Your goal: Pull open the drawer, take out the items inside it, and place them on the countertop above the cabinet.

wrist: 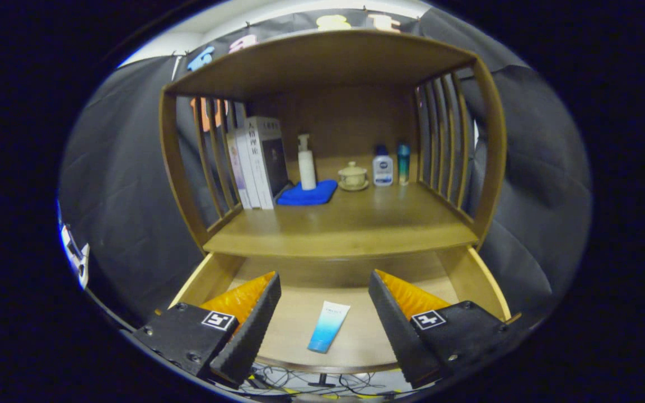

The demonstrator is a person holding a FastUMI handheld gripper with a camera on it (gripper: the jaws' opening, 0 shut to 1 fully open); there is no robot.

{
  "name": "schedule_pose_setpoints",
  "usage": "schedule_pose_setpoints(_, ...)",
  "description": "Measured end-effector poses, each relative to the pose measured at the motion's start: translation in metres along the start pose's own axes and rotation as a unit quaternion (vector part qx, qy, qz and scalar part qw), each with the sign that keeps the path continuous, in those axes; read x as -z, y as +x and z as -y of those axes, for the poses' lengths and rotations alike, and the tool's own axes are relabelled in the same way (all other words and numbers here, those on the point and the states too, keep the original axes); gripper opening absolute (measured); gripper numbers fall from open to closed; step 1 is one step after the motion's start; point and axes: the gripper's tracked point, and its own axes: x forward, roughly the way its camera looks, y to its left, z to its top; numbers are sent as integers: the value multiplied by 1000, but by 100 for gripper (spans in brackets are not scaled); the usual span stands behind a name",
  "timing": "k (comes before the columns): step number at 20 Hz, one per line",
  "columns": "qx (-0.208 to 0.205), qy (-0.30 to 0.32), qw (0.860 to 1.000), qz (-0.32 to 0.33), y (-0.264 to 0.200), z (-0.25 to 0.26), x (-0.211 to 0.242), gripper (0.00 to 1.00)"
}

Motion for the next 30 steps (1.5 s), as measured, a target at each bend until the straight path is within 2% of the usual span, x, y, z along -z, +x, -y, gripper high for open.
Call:
schedule_pose_setpoints(4,24,-31,996,-77,47,7,10,100)
schedule_pose_setpoints(7,13,-16,987,-159,71,-4,34,100)
schedule_pose_setpoints(9,21,-20,978,-206,83,-6,52,100)
schedule_pose_setpoints(13,38,11,963,-268,92,2,79,100)
schedule_pose_setpoints(17,54,54,941,-330,88,6,107,98)
schedule_pose_setpoints(22,62,69,926,-365,84,14,130,96)
schedule_pose_setpoints(24,65,64,924,-372,84,13,136,94)
schedule_pose_setpoints(25,65,69,922,-376,84,11,139,88)
schedule_pose_setpoints(28,69,70,915,-392,84,12,151,79)
schedule_pose_setpoints(30,73,75,916,-387,86,14,150,72)
